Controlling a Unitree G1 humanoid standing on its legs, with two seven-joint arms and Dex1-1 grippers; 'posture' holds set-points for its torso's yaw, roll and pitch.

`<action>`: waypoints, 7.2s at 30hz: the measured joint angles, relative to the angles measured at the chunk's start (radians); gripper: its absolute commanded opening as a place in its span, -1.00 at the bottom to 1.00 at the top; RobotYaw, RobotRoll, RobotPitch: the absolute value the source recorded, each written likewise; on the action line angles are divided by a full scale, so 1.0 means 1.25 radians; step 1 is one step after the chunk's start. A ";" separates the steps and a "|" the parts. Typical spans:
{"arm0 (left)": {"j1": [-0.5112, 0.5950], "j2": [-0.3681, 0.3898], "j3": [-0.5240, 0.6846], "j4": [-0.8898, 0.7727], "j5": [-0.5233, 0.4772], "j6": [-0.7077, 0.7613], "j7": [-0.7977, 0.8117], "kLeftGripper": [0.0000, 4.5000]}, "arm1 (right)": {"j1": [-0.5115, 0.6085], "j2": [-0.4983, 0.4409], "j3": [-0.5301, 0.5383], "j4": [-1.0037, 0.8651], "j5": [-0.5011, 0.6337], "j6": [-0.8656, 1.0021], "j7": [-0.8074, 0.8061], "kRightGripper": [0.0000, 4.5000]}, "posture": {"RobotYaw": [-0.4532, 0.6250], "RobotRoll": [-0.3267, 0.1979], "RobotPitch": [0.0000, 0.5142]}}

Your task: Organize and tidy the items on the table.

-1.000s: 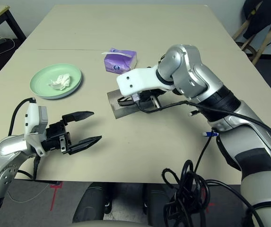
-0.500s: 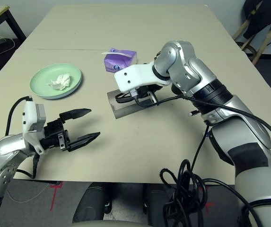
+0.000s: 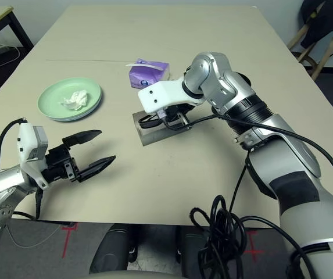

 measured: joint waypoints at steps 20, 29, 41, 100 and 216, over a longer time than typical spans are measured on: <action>0.071 0.001 0.034 -0.082 -0.007 0.034 0.045 1.00 | -0.035 0.045 0.001 0.175 -0.045 -0.147 -0.027 -0.98 | 0.57 0.25 -0.39; 0.072 0.002 0.035 -0.083 -0.013 0.038 0.054 1.00 | -0.035 0.045 0.001 0.198 -0.054 -0.156 -0.028 -0.98 | 0.56 0.25 -0.38; 0.066 0.006 0.034 -0.083 -0.014 0.048 0.054 1.00 | -0.029 0.039 0.001 0.198 -0.057 -0.156 -0.024 -0.98 | 0.53 0.25 -0.35; 0.043 0.014 0.034 -0.084 -0.026 0.079 0.038 1.00 | 0.009 0.003 -0.013 0.118 -0.033 -0.092 0.031 -0.86 | 0.50 0.25 -0.23; 0.008 0.003 0.002 -0.086 -0.026 0.087 0.072 1.00 | 0.002 0.027 -0.059 0.187 0.071 0.009 0.040 0.97 | 0.50 0.25 -0.31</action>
